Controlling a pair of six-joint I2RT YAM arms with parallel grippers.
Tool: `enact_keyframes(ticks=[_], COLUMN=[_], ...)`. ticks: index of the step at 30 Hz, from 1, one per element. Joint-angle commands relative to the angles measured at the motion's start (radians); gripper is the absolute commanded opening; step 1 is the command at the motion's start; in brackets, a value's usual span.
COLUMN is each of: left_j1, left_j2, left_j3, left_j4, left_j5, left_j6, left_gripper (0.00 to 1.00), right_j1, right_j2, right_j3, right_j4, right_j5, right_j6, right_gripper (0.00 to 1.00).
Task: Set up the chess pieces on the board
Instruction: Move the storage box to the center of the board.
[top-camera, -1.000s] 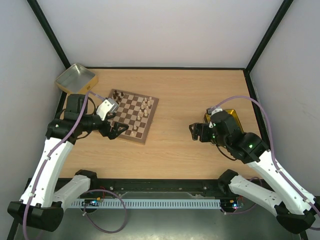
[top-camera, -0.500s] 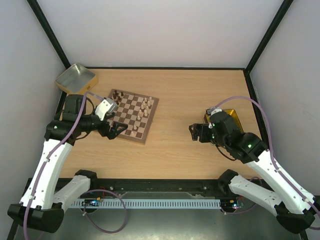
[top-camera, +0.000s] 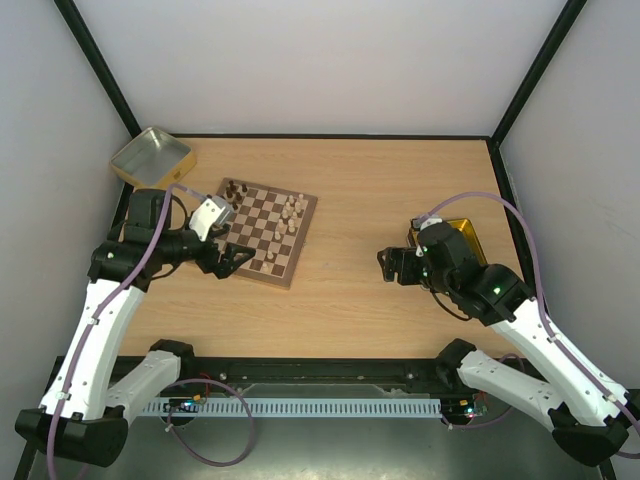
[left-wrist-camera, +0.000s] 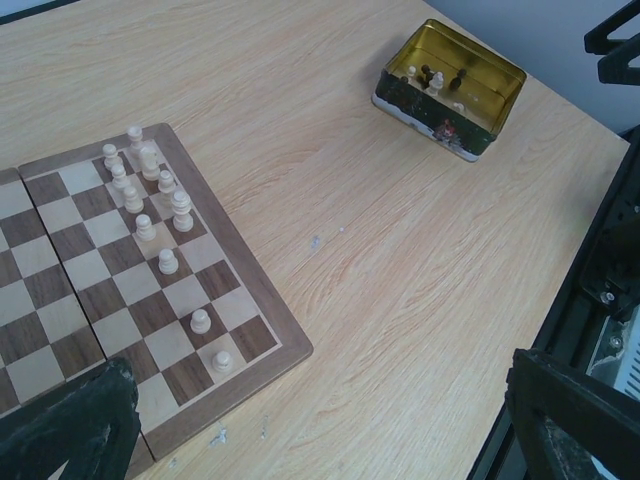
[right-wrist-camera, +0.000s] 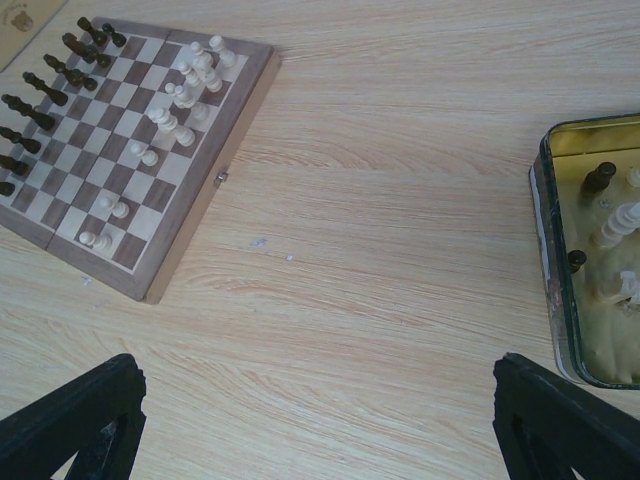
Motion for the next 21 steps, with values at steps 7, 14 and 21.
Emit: enact_keyframes(ticks=[7,14,21], left_j1=[0.011,0.012,0.02], left_j2=[-0.019,-0.016,-0.014], left_j3=[-0.011,-0.012,-0.009], left_j4=[0.011,0.012,0.012], left_j5=[0.012,0.011,-0.015], left_j6=[-0.014,-0.015,-0.023], left_gripper=[0.99,0.99,0.99], right_j1=[0.005,0.004,0.004], right_j2=[-0.01,-0.015,-0.002], right_j3=[-0.012,-0.014,-0.008], right_j4=[0.014,0.014,0.009], right_j5=[0.015,0.012,0.045], right_j6=[-0.006,-0.005,0.006], right_gripper=[0.92,0.92,0.92])
